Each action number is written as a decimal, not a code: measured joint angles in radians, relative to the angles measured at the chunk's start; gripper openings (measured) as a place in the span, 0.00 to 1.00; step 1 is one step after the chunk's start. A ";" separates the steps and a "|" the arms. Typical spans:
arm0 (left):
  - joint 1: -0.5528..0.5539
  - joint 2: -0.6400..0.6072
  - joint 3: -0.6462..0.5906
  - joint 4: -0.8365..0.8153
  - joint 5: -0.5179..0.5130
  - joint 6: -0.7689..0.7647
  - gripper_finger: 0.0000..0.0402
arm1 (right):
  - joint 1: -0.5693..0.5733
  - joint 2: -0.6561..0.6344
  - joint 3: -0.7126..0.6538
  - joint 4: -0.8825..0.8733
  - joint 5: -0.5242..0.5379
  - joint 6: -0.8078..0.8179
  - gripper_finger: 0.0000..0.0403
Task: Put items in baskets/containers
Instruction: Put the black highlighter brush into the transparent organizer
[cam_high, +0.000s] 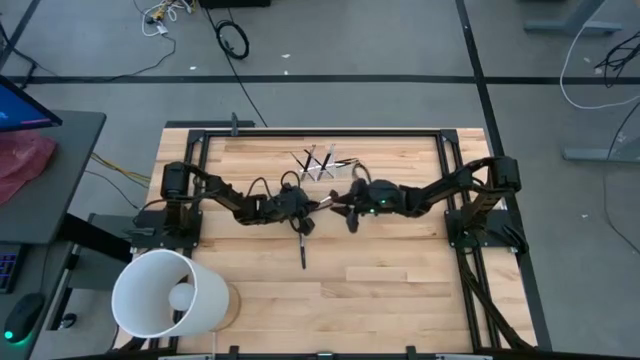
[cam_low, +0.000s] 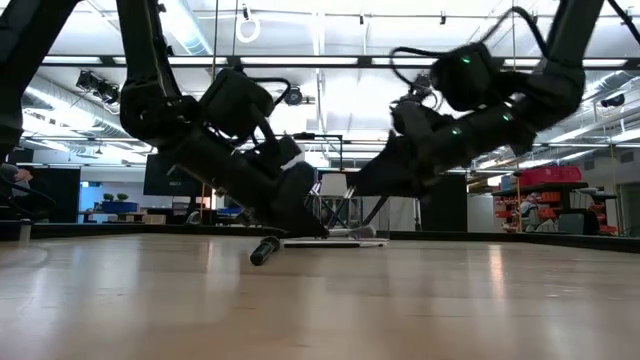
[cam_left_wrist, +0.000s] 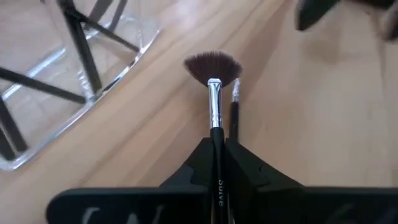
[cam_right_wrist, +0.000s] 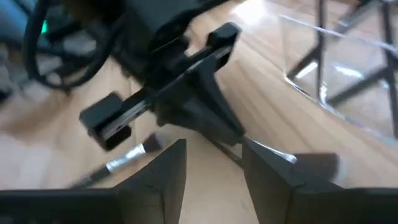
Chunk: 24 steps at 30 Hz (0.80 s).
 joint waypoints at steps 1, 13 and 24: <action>0.002 0.000 0.000 0.001 0.001 0.001 0.06 | -0.003 0.000 -0.022 0.036 0.009 0.045 0.39; 0.015 -0.002 0.001 0.082 0.009 0.027 0.06 | -0.022 0.211 0.016 0.135 0.083 0.294 0.39; 0.015 -0.004 0.001 0.080 -0.001 0.042 0.05 | -0.069 0.307 0.110 0.230 0.034 0.283 0.39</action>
